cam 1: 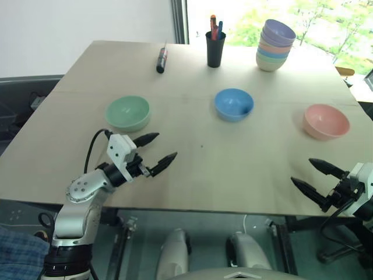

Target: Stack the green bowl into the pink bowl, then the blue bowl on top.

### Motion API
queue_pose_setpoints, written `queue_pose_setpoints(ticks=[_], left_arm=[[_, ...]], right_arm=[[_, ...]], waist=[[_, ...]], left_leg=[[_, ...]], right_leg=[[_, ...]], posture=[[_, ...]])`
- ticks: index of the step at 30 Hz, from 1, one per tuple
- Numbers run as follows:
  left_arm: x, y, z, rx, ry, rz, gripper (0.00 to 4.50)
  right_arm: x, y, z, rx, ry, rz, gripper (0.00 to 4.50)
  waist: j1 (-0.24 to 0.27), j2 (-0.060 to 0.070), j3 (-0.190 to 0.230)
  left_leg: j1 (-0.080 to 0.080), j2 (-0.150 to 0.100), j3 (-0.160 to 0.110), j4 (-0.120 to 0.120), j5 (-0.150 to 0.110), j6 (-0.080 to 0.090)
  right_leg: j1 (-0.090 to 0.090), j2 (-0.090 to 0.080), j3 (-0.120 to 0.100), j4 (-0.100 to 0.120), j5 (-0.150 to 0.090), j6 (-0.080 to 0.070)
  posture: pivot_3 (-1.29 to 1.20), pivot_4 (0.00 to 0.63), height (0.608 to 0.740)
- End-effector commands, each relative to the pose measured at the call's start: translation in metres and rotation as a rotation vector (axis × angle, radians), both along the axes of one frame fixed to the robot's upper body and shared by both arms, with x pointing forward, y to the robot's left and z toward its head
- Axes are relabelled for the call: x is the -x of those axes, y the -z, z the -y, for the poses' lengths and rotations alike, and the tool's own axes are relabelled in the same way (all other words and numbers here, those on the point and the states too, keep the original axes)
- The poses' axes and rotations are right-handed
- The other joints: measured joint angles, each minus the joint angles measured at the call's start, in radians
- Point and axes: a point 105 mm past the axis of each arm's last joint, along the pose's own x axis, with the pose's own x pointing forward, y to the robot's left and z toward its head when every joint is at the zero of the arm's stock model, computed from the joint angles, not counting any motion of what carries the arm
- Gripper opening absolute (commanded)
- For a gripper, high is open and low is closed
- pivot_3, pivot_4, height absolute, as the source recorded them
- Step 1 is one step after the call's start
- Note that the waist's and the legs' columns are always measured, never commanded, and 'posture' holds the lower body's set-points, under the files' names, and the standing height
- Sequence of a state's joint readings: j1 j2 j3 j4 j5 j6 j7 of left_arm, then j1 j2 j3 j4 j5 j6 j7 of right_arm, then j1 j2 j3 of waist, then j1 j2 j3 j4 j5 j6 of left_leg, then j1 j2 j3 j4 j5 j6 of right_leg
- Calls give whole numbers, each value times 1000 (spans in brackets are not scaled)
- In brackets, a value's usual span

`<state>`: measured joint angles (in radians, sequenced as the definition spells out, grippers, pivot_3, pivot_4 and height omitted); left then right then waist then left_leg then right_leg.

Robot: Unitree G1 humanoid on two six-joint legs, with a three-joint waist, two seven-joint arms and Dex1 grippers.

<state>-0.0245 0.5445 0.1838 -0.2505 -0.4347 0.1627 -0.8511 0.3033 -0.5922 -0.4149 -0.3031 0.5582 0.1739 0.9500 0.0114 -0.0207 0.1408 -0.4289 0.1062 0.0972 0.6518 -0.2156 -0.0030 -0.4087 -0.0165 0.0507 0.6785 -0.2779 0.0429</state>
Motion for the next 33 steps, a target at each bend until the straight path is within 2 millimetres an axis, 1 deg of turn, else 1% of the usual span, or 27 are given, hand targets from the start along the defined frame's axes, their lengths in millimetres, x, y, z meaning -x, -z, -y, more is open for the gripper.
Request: queue_pose_setpoints(ticks=[1, 11, 18, 23, 26, 29, 32, 33], left_arm=[[1, -9, 4, -3, 14, 43, 4463], [0, -9, 8, 8, 40, 43, 4463], [2, -10, 9, -2, 62, 55, 4463], [3, -12, 13, 24, 84, 59, 4463], [5, -15, 16, 50, 106, 57, 4463], [5, -18, 21, 76, 128, 65, 4463], [4, -29, 27, 172, 152, 86, 4463], [3, -33, 30, 211, 161, 103, 4463]], right_arm=[[-3, -12, 4, 9, 17, 57, 4500], [-8, -14, 2, 15, 12, 71, 4500], [-9, -14, 4, 25, 12, 67, 4500], [-11, -14, 5, 51, 14, 57, 4500], [-19, -14, 12, 118, 57, 33, 4500], [-34, -19, 25, 248, 111, 39, 4500], [-47, -28, 32, 323, 130, 54, 4500], [-54, -28, 36, 382, 152, 52, 4500]], waist=[[0, 0, 0], [0, 0, 0], [0, 0, 0], [0, 0, 0], [0, 0, 0], [-1, 0, 0], [0, 0, 0], [0, 0, 0]], left_leg=[[0, 0, 0, 0, 0, 0], [0, 0, 0, 0, 0, 0], [0, 0, 0, 0, 0, 0], [0, 0, 0, 0, 0, 0], [0, 0, 0, 0, 0, 0], [0, 0, 1, 1, 0, 0], [1, 0, 1, 1, 0, 0], [1, 0, 1, 1, 0, 0]], right_leg=[[0, 0, 0, 0, 0, 0], [0, 0, 0, 0, 0, 0], [0, 0, 0, 0, 0, 0], [0, 0, 0, 0, 0, 0], [0, 0, 0, 0, 0, 0], [0, 0, 1, 0, 0, 0], [0, 0, 1, 1, 0, 0], [0, 0, 1, 1, 0, 0]], posture=[[0, 150, 740], [0, 150, 740], [0, 150, 740], [0, 150, 740], [0, 150, 740], [0, 150, 740], [0, 150, 740], [0, 150, 740]])
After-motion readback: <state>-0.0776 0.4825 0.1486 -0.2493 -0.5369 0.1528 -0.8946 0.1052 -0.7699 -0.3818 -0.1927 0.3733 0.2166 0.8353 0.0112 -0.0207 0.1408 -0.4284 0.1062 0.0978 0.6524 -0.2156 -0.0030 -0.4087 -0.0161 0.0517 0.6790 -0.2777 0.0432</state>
